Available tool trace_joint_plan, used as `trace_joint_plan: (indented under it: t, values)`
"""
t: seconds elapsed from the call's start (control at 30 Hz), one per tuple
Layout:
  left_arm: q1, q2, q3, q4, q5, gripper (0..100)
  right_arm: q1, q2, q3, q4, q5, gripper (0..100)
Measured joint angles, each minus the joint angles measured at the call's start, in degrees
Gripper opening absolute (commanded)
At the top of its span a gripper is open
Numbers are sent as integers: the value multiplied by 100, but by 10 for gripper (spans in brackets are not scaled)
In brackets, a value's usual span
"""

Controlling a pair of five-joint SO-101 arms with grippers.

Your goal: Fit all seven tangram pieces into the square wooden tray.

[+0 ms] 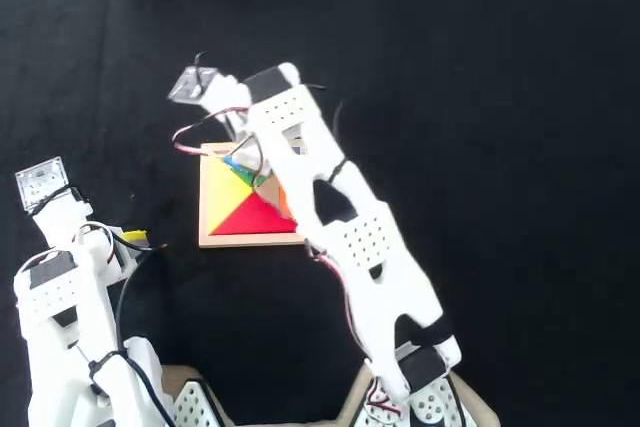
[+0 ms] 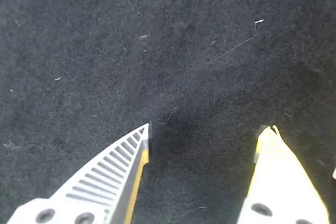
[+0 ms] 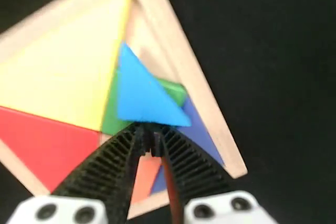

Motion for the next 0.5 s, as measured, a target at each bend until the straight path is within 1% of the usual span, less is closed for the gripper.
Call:
trace_joint_plan:
  t: [0.17, 0.5]
  values:
    - [0, 0, 0, 0, 0, 318, -237, 35, -9, 0, 0, 11]
    - [0, 0, 0, 0, 0, 318, -246, 70, -273, -53, 0, 11]
